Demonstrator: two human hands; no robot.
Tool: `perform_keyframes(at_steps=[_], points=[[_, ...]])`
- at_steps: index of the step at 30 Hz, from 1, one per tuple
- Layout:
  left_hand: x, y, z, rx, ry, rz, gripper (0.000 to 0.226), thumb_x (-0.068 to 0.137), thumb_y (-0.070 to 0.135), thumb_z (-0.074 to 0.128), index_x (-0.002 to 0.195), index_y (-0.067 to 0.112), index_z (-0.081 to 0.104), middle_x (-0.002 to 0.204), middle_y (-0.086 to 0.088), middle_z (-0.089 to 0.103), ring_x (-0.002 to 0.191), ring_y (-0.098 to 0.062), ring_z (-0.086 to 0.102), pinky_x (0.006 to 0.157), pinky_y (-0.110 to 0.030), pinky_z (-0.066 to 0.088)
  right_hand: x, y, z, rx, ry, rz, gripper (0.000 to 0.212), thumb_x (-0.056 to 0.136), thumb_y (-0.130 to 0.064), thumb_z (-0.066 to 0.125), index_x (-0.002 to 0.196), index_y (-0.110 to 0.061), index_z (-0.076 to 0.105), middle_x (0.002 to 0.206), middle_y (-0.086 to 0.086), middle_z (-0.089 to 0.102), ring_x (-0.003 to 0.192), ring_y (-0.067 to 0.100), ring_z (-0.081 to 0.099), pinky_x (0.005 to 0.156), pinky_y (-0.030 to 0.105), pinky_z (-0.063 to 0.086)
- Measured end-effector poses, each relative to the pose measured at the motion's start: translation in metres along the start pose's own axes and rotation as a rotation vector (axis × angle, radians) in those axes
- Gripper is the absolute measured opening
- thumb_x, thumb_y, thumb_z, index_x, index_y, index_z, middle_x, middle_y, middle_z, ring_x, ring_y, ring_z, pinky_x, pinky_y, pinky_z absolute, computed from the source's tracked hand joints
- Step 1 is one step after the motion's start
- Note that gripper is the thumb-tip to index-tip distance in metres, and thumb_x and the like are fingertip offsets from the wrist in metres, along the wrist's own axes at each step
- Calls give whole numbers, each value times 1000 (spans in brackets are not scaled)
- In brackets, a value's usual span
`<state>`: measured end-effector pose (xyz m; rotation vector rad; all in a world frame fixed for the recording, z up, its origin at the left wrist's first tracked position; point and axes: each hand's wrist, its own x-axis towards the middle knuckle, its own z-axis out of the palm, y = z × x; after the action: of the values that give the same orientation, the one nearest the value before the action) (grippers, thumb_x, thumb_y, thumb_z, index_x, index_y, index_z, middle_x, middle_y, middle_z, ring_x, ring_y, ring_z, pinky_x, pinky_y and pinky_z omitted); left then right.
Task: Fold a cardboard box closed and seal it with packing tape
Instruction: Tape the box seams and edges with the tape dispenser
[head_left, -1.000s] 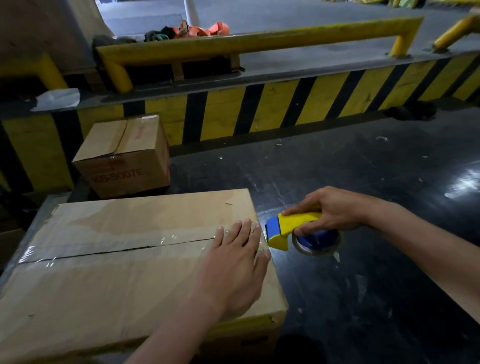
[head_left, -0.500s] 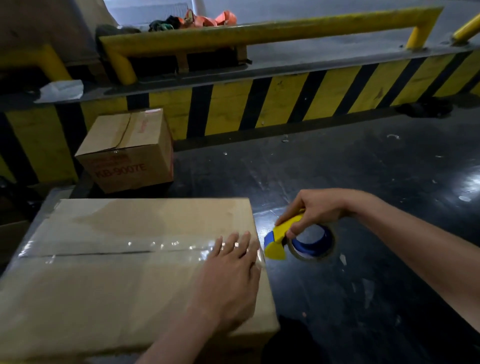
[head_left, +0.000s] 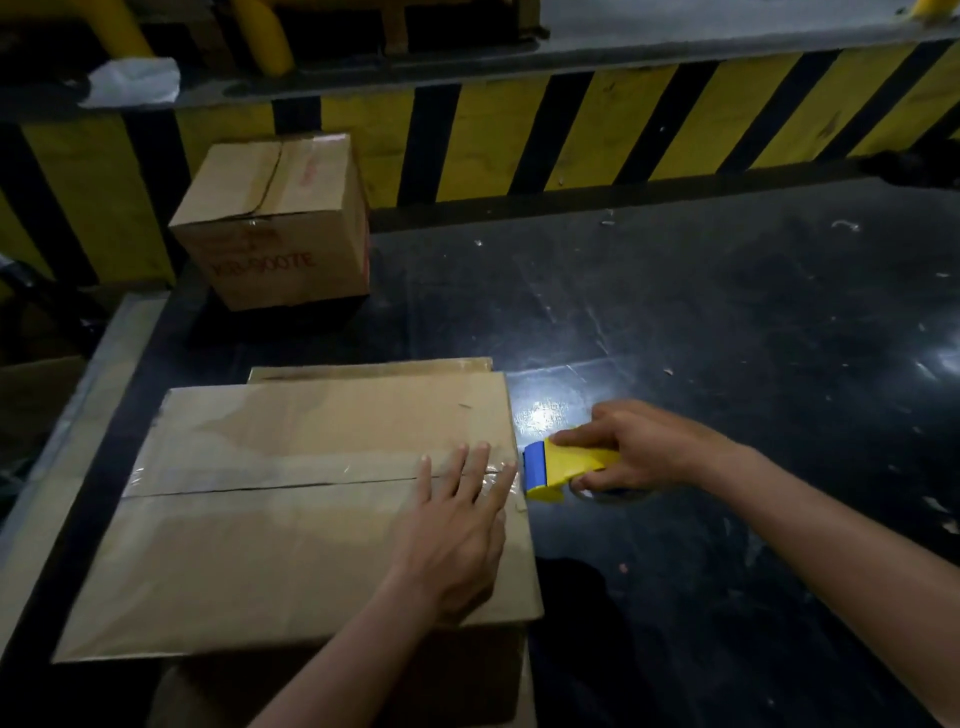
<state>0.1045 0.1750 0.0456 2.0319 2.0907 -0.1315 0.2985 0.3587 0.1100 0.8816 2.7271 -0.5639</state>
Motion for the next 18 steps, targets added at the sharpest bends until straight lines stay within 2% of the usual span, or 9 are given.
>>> perform_keyframes(at_steps=[3,6,9,11,13,14,16,18], points=[[3,-2,3,-20,14,17,61,104,49,4,162,30,-5,170,0,-11,156,-24,-15,123,-58,-3,-1,2,5,-23,19,23,62,78,-67,59,137,-57,43,89,-12,46,85,8,42,65,19,30],[2,-3,6,-30,6,7,62,104,53,2,161,33,-10,170,4,-14,155,-20,-17,123,-57,-4,-3,-2,6,-71,-9,22,65,77,-71,56,139,-56,41,89,-13,45,88,11,46,74,29,38],[1,-4,5,-40,5,15,62,103,54,0,160,33,-11,169,5,-17,154,-19,-20,123,-56,-4,0,-5,-6,-10,-79,74,60,77,-68,61,135,-55,47,84,-21,46,90,11,47,74,31,41],[1,-5,3,-46,17,19,62,102,55,-1,160,34,-12,169,6,-17,154,-19,-22,124,-56,-5,10,-3,-6,17,-151,111,58,74,-68,64,129,-54,54,94,-26,55,91,10,50,80,33,48],[-2,-4,6,-58,17,21,62,103,56,0,160,34,-12,169,6,-17,154,-18,-22,124,-55,-5,17,-3,9,-64,-286,106,56,72,-66,66,124,-49,60,106,-13,68,89,13,57,85,33,53],[-2,-5,8,-54,18,21,62,103,55,0,160,34,-12,169,6,-17,154,-19,-22,124,-55,-5,17,-4,20,-29,-301,120,55,72,-64,67,124,-46,61,110,-10,70,92,14,60,86,33,53],[0,-5,11,-53,42,6,62,103,55,2,160,35,-11,169,6,-17,154,-18,-22,124,-55,-6,12,-5,36,141,-201,213,57,71,-65,67,125,-47,61,117,-10,69,101,14,61,88,31,50],[4,-5,10,-82,59,7,62,103,55,4,160,36,-10,169,6,-17,154,-17,-22,124,-55,-8,10,-6,33,206,-62,255,57,69,-66,66,123,-49,61,112,-8,69,101,15,61,81,30,49]])
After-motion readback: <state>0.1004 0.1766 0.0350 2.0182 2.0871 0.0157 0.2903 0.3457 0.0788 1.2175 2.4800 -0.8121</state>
